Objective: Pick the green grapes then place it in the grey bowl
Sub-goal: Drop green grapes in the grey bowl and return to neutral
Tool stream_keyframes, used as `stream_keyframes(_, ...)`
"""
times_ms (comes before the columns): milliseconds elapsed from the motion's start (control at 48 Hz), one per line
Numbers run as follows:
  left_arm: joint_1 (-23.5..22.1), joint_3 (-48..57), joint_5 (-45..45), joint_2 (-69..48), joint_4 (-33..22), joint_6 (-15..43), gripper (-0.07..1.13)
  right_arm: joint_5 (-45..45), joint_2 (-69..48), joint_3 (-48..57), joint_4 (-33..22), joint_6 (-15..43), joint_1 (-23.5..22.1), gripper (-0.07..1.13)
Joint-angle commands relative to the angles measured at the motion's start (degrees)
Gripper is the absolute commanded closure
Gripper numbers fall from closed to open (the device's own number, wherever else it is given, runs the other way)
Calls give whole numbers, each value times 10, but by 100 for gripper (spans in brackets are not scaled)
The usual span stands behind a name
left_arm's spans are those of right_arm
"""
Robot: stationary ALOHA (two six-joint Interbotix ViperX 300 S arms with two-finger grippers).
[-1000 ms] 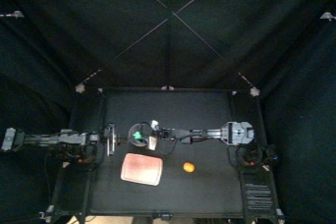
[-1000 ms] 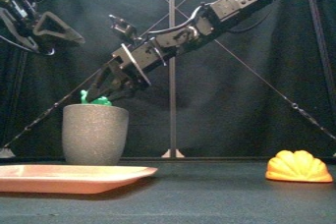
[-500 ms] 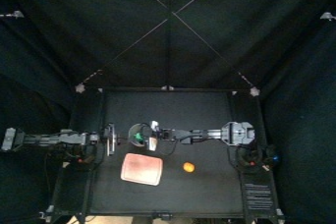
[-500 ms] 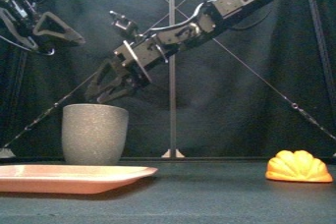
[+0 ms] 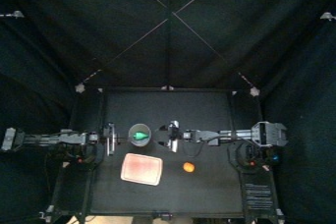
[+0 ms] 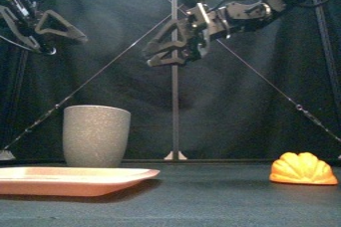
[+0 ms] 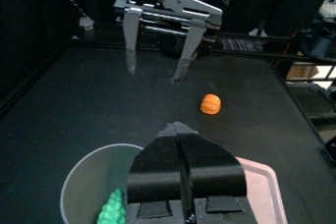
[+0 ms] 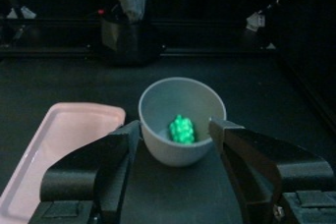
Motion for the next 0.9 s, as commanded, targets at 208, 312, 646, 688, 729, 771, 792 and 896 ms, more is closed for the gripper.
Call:
stream_keyframes(208,4,-6,-10,3,-1,0,93,-45,-109,115,26,1,1,13)
stream_keyframes(312,3,-6,-10,3,-1,0,93,-54,-127,144,27,2,1,13)
stream_keyframes(646,2,1,-10,3,-2,-2,93,-78,-149,175,39,2,1,13)
stream_keyframes(688,2,1,-10,3,-2,-2,93,-77,-149,174,39,2,1,13)
stream_keyframes(729,2,-1,-10,3,-4,-2,93,-77,-149,174,40,2,1,13)
stream_keyframes(771,1,-2,-10,3,-5,-2,93,-78,-149,173,40,2,1,13)
stream_keyframes(792,1,-3,-10,3,-6,-1,93,-78,-149,174,41,2,1,13)
stream_keyframes(896,1,-3,-10,3,-8,-1,93,-78,-149,173,47,2,1,13)
